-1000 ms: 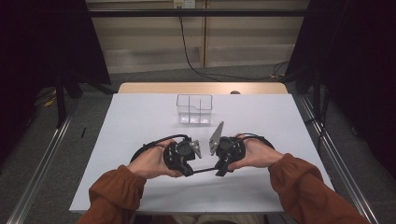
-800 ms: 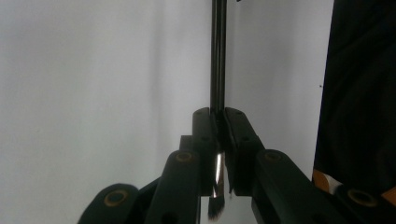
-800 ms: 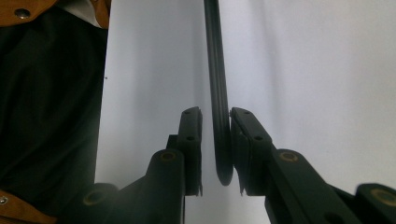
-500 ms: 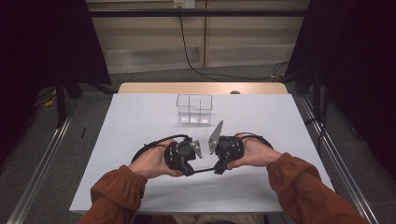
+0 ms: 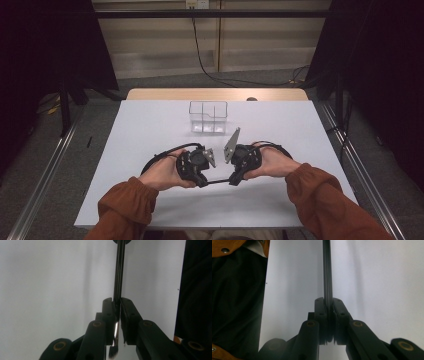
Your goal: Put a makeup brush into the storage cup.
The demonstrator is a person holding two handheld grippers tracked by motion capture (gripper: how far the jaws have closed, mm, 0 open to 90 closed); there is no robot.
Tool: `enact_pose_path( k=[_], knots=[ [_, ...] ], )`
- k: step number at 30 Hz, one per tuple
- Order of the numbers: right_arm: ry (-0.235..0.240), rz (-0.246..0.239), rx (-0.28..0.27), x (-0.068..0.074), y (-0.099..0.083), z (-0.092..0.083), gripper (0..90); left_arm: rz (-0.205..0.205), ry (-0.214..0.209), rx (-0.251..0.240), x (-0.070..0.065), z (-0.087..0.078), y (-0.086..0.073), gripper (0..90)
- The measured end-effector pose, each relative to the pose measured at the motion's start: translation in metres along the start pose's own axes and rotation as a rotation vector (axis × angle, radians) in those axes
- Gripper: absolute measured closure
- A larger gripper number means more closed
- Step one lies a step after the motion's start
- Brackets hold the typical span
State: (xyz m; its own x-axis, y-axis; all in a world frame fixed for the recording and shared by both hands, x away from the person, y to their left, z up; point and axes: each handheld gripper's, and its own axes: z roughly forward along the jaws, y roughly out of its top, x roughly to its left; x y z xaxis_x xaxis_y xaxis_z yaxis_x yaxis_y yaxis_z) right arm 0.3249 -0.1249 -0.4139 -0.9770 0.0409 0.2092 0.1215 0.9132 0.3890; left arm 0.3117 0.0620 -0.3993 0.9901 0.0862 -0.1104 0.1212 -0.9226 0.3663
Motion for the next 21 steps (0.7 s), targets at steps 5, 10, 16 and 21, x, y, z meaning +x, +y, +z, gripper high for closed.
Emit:
enact_pose_path(
  k=[5,10,16,21],
  knots=[
    [-0.018,0.001,-0.004,-0.001,0.0,0.0,83.6,-0.02,-0.002,-0.041,0.001,0.0,-0.003,73.4],
    [-0.017,0.017,-0.009,0.001,-0.001,-0.003,83.6,-0.044,0.026,-0.08,0.003,-0.001,-0.008,58.8],
    [-0.015,0.028,-0.016,0.0,-0.004,-0.004,83.6,-0.082,0.076,-0.14,0.006,-0.003,-0.016,37.0],
    [-0.01,0.052,-0.032,-0.001,-0.008,-0.007,83.6,-0.114,0.115,-0.168,0.008,-0.005,-0.022,19.8]
  ],
)
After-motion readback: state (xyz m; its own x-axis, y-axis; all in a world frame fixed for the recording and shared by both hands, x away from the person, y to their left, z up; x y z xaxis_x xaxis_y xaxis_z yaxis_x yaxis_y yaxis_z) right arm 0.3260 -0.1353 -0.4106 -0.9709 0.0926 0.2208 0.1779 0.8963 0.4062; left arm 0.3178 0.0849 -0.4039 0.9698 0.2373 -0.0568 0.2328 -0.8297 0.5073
